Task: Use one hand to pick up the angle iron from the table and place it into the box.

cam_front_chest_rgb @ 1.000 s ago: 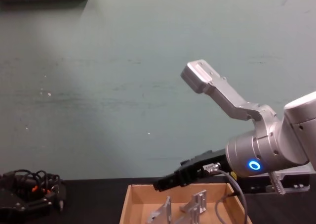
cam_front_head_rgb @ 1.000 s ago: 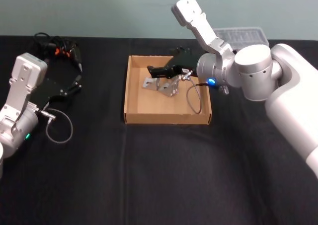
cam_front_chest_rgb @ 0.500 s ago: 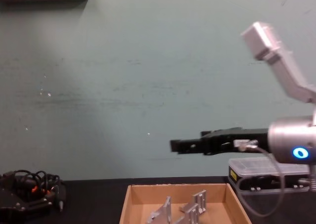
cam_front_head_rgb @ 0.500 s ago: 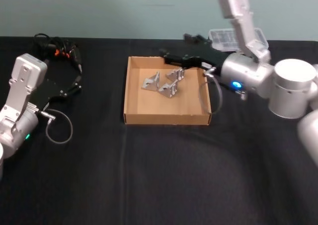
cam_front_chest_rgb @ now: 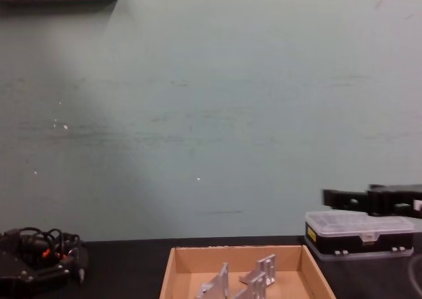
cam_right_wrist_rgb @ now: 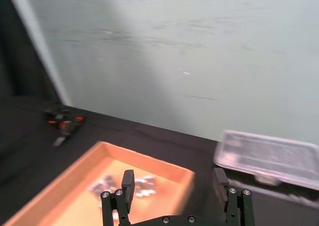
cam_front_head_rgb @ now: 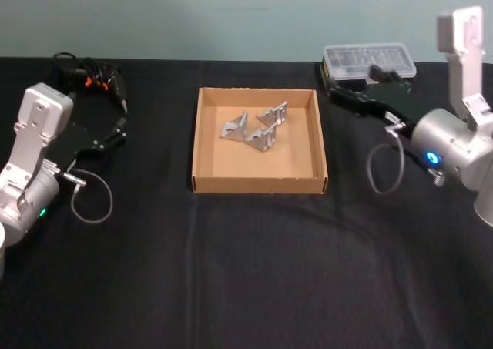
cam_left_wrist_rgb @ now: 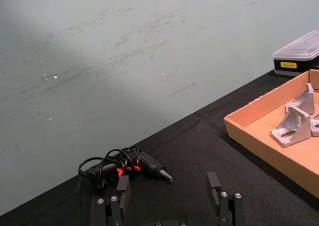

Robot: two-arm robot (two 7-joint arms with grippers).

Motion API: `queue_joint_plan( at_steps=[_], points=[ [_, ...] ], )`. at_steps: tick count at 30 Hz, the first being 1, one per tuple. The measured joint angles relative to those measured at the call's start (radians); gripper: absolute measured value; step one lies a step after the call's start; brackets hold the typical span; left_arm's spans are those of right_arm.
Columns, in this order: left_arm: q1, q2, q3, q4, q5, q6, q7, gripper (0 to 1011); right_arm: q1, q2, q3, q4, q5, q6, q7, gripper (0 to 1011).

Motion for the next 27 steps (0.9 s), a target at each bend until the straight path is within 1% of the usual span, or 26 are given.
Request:
queue_joint_plan(
  at_steps=[2, 3, 5, 9, 14, 27],
  points=[
    [0.000, 0.000, 0.000, 0.000, 0.000, 0.000, 0.000, 1000, -0.016, 0.001, 0.014, -0.006, -0.007, 0.000, -0.027, 1003],
    [0.000, 0.000, 0.000, 0.000, 0.000, 0.000, 0.000, 1000, -0.030, -0.002, 0.028, -0.010, -0.015, 0.003, -0.055, 1003],
    [0.000, 0.000, 0.000, 0.000, 0.000, 0.000, 0.000, 1000, -0.048, -0.004, 0.042, -0.011, -0.029, 0.008, -0.084, 1003],
    [0.000, 0.000, 0.000, 0.000, 0.000, 0.000, 0.000, 1000, -0.069, -0.006, 0.056, -0.010, -0.055, 0.017, -0.119, 1003],
    [0.000, 0.000, 0.000, 0.000, 0.000, 0.000, 0.000, 1000, -0.081, -0.007, 0.058, 0.000, -0.077, 0.034, -0.127, 1003],
    [0.000, 0.000, 0.000, 0.000, 0.000, 0.000, 0.000, 1000, -0.080, -0.008, 0.057, 0.000, -0.076, 0.032, -0.126, 1003]
  ],
)
